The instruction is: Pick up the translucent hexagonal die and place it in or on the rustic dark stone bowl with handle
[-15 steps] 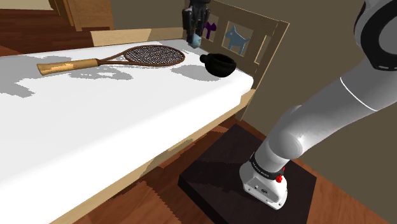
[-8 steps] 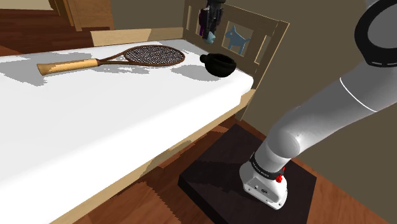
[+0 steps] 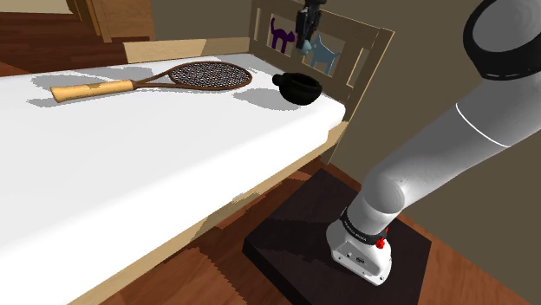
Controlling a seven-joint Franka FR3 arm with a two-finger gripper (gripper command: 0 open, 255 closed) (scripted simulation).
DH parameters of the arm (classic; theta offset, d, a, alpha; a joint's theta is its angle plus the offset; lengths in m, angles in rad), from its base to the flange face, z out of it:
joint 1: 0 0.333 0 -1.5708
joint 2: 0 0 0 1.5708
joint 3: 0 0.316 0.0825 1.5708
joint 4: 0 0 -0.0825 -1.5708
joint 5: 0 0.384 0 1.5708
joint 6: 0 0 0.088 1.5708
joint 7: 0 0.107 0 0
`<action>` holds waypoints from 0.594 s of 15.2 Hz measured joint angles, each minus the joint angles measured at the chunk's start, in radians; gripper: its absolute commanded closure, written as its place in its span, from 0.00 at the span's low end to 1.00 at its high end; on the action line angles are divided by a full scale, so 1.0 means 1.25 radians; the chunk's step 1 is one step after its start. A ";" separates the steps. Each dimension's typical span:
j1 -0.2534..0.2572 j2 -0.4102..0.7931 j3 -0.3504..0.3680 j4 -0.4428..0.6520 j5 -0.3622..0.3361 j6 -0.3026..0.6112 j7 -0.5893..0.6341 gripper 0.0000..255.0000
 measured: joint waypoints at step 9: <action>-0.010 -0.006 -0.017 -0.101 -0.006 0.096 -0.023 1.00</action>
